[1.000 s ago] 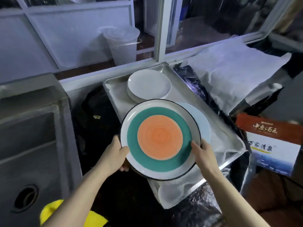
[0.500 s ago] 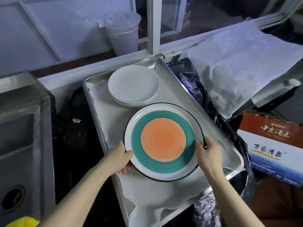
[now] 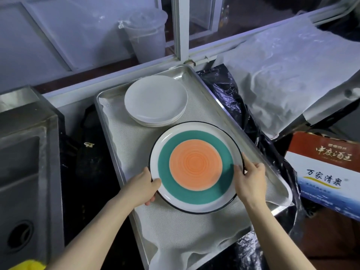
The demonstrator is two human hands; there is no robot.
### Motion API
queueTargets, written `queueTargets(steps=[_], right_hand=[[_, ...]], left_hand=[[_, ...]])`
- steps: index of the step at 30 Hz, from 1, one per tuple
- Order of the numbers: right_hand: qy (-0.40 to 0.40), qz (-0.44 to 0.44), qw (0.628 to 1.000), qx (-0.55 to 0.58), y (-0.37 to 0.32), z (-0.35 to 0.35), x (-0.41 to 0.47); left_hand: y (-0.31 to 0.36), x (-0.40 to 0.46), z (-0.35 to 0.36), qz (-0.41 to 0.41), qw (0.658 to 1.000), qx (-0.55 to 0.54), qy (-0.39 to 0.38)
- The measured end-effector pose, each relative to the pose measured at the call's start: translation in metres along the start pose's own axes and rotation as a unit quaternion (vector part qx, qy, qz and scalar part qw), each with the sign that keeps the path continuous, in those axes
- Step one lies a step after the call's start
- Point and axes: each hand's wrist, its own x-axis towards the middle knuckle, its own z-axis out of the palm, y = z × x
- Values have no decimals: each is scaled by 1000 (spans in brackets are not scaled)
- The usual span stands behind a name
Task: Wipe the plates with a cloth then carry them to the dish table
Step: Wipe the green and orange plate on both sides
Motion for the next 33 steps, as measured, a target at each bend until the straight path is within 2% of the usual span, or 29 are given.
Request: queueTargets(steps=[7,11,14,16,21,33], right_hand=[[-8,8,998,55,2,1,8],[-65,39,985,158,7,1,12],[-135,103,935,313,6,2,15],[-143,100,923,344,2,4,15],[-94,40,945,312,-7,5,10],[-67,-21,941,331,-12,-14,-36]], left_hand=[[-5,3,6,0,999,4,37],[-2,6,9,-11,980,-182,78],[6,12,8,-16,924,-374,78],[13,16,11,15,895,-442,61],[20,16,16,61,882,-460,87],[2,-30,16,130,887,-423,133]])
